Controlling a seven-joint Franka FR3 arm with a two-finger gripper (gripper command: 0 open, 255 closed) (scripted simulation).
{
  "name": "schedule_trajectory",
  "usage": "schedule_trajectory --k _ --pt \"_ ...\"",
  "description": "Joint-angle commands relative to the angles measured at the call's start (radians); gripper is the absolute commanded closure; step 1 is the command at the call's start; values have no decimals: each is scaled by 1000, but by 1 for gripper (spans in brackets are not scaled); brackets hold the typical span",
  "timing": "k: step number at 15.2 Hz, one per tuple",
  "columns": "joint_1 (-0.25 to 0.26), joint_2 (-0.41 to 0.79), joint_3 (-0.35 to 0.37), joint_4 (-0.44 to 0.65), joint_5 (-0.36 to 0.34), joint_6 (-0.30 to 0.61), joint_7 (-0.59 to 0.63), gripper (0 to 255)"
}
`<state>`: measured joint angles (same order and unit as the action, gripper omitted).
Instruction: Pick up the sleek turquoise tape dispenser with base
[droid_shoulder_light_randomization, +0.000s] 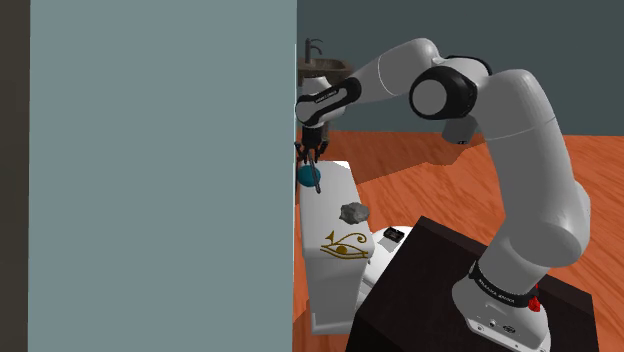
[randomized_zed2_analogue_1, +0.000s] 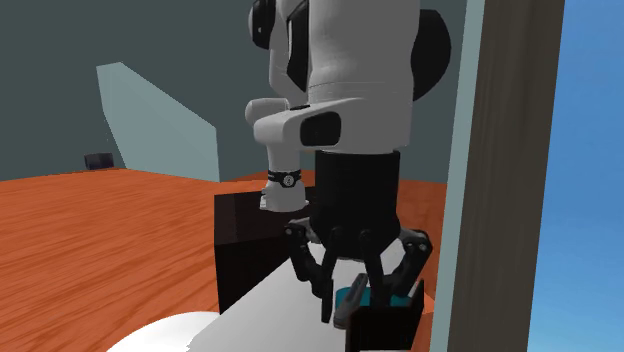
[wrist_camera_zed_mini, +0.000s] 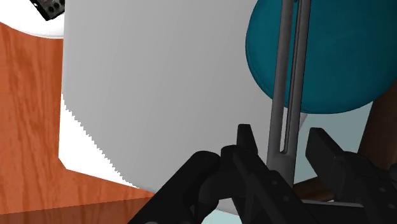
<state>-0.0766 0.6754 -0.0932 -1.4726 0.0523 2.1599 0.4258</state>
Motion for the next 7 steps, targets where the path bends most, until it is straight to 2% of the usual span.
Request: schedule_trajectory --k 1,7 --pt "1 -14 -1 7 -1 -21 2 255" --pt "2 -39 -2 23 -4 -63 2 255"
